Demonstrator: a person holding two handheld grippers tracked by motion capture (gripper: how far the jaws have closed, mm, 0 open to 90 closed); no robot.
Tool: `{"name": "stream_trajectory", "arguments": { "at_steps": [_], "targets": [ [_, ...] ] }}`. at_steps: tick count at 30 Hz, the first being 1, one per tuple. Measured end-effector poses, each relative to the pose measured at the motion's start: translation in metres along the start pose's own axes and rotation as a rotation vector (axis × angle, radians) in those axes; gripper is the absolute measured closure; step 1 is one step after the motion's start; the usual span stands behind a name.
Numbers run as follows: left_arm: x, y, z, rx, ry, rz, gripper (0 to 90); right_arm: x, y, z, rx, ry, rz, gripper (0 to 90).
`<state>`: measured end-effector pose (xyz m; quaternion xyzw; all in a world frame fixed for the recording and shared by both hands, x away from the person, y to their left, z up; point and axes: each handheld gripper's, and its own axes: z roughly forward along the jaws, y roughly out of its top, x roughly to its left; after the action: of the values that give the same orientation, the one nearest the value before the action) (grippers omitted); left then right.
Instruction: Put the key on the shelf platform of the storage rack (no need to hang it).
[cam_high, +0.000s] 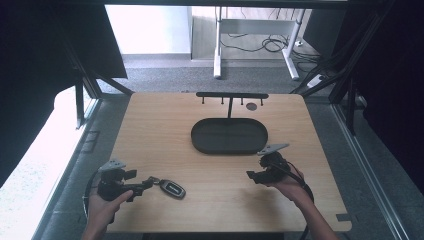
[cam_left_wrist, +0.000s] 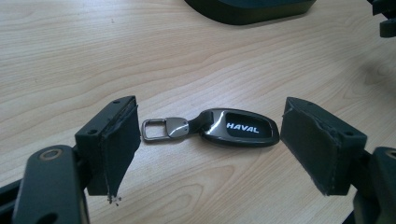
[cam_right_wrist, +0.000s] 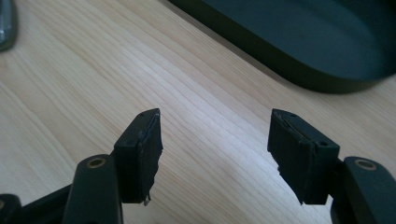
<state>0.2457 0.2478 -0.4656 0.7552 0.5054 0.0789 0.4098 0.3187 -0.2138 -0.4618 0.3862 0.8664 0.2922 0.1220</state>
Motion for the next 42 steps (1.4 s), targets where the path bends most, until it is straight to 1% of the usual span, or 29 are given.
{"name": "stream_trajectory", "arguments": {
  "at_steps": [2, 4, 6, 11, 14, 15, 19, 22, 24, 29, 32, 35, 37, 38, 39, 42],
  "targets": [
    [0.000, 0.000, 0.000, 0.003, -0.001, 0.003, 20.3, 0.005, 0.008, 0.000, 0.008, 0.008, -0.020, 35.3],
    [-0.001, 0.000, 0.000, 0.000, -0.001, 0.004, 20.3, 0.010, 0.015, 0.000, -0.001, -0.003, -0.031, 37.5],
    [-0.001, 0.000, -0.001, -0.007, 0.002, 0.003, 20.3, 0.013, 0.021, 0.000, -0.007, -0.003, -0.034, 38.1],
    [0.001, 0.000, -0.003, -0.015, 0.007, -0.003, 20.3, 0.022, 0.036, 0.000, 0.005, 0.021, -0.062, 38.9],
    [0.002, 0.000, -0.003, -0.016, 0.009, -0.006, 20.3, 0.025, 0.041, 0.002, 0.015, 0.031, -0.074, 39.2],
    [0.002, 0.000, -0.003, -0.015, 0.008, -0.005, 20.3, 0.030, 0.046, 0.005, 0.027, 0.041, -0.089, 39.6],
    [0.001, 0.000, -0.003, -0.014, 0.004, -0.002, 20.3, 0.039, 0.052, 0.011, 0.053, 0.056, -0.115, 39.5],
    [0.002, 0.000, -0.002, -0.011, 0.004, -0.003, 20.3, 0.045, 0.056, 0.015, 0.075, 0.083, -0.132, 40.0],
    [0.002, 0.000, -0.002, -0.013, 0.005, -0.005, 20.3, 0.049, 0.058, 0.018, 0.089, 0.092, -0.143, 40.0],
    [0.002, 0.000, -0.002, -0.012, 0.005, 0.000, 20.3, 0.062, 0.065, 0.026, 0.104, 0.113, -0.169, 39.8],
    [0.001, 0.000, -0.002, -0.012, 0.005, -0.004, 20.3, 0.069, 0.070, 0.030, 0.101, 0.124, -0.181, 39.9],
    [0.001, 0.000, -0.001, -0.006, 0.005, 0.002, 20.3, 0.075, 0.074, 0.035, 0.109, 0.128, -0.195, 39.8],
    [0.001, 0.000, -0.001, -0.007, 0.003, 0.000, 20.3, 0.080, 0.077, 0.038, 0.115, 0.135, -0.205, 39.7],
    [0.001, 0.000, -0.001, -0.007, 0.003, 0.000, 20.3, 0.080, 0.077, 0.038, 0.115, 0.135, -0.205, 39.7],
    [0.000, 0.000, -0.001, -0.007, 0.004, 0.002, 20.3, 0.084, 0.080, 0.041, 0.117, 0.143, -0.215, 39.7],
    [0.000, 0.000, -0.001, -0.005, 0.004, 0.004, 20.2, 0.090, 0.084, 0.044, 0.119, 0.155, -0.224, 39.8]
  ]
}}
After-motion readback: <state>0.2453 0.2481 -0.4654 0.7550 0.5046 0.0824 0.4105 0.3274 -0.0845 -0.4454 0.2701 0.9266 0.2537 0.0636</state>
